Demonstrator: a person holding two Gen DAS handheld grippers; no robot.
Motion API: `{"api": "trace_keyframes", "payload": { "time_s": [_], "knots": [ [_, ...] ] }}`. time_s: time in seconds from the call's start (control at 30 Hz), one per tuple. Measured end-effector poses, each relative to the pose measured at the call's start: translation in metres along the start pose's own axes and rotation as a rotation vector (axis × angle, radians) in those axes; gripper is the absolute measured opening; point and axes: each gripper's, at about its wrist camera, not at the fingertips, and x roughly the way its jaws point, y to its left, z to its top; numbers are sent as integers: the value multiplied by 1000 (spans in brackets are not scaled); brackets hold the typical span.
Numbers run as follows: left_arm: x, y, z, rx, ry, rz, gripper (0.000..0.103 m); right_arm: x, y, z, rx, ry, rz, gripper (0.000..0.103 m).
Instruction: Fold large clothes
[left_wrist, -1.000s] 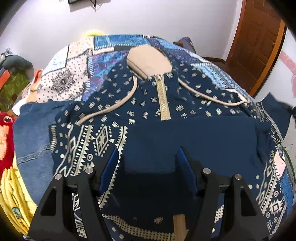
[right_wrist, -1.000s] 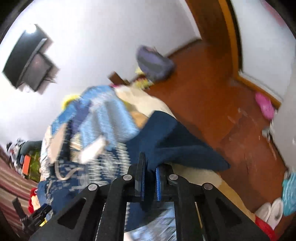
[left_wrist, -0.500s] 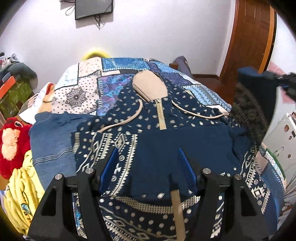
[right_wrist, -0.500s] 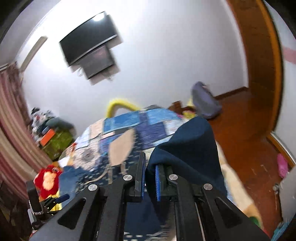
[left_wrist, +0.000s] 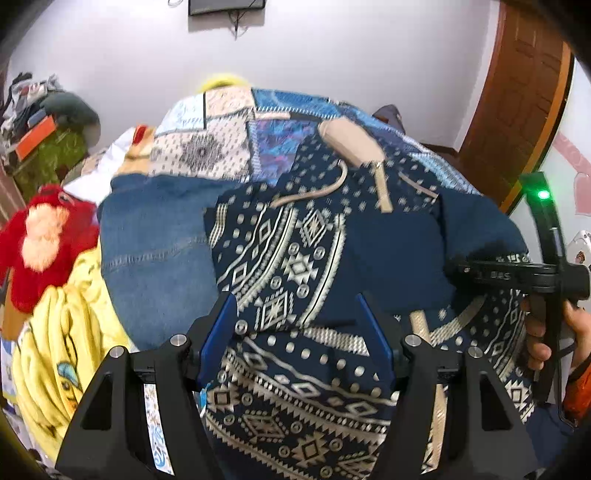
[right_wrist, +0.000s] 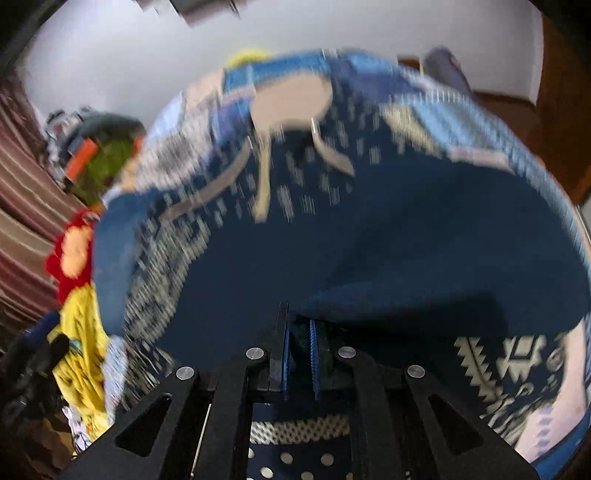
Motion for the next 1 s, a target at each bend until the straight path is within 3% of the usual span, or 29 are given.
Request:
{"api": "trace_keyframes", "payload": {
  "time_s": [0.23,0.4,0.53,0.8,1.0],
  "knots": [
    [6,-9,-8,6,32,-10,65,-18,-6,-24,-45,78,8,7],
    [-1,-39,0,64,22,-39,65,-35,-15,-43,-90,121,27,7],
    [-6,-74,12,136,4,-73,66,-59,-32,-54,-87,100,73,7],
    [16,-160,40,230,51,-185,66,-103,-51,-68,-221,-56,-55,7],
    [42,-244,61,348,106,-257,66,-159,-110,-75,-183,-231,-259,7]
  ]
}}
